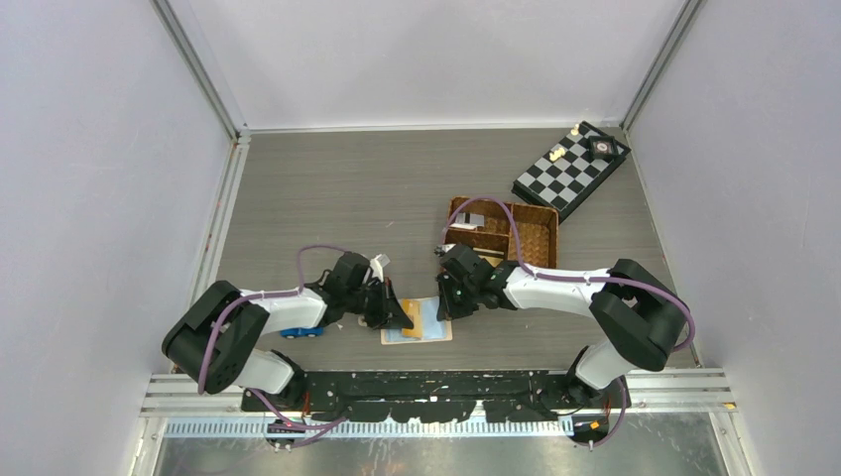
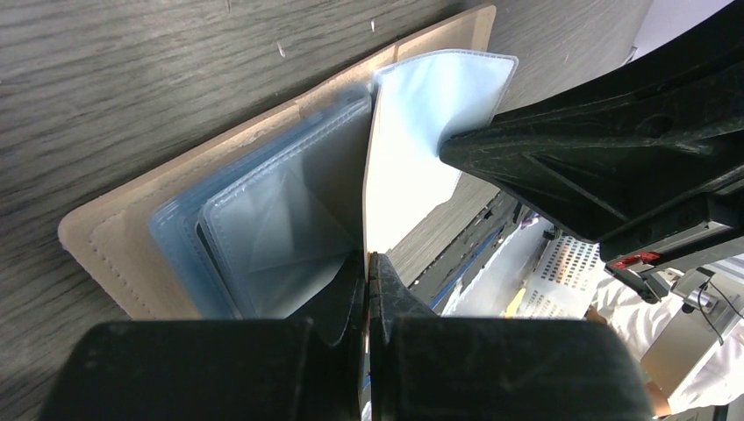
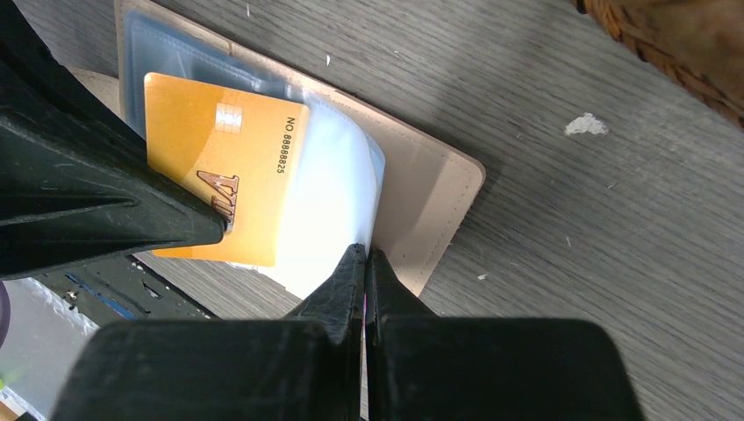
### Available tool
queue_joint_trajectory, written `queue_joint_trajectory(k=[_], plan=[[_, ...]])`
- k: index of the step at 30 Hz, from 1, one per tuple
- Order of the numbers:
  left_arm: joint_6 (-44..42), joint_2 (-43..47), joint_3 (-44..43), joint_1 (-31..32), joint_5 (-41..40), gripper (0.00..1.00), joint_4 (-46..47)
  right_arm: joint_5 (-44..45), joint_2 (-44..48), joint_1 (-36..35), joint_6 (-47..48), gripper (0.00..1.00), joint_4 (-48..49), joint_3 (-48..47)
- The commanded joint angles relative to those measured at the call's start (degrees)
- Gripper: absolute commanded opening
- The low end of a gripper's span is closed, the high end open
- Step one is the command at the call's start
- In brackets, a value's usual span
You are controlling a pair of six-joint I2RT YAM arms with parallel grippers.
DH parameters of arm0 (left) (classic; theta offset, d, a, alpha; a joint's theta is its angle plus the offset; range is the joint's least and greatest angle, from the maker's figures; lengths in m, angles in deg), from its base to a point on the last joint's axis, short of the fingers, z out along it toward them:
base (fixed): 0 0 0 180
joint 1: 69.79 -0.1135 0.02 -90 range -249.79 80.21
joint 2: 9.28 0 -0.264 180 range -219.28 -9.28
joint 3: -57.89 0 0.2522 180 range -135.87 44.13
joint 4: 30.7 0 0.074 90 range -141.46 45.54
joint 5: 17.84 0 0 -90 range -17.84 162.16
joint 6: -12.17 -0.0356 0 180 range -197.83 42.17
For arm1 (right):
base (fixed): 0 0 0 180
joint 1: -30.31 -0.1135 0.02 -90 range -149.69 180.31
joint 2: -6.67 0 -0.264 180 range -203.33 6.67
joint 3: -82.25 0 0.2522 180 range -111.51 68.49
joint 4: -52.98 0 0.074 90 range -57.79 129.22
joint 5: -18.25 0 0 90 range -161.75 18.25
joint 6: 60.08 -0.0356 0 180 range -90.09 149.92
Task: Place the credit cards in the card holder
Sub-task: Insert the credit card into the card holder.
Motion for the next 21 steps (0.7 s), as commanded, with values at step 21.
queue_joint_trajectory(k=[21], plan=[[2.1, -1.4, 1.8, 2.7, -4.2, 0.0, 5.1, 0.1, 0.9, 0.2, -4.8, 0.0, 2.1, 0.4]])
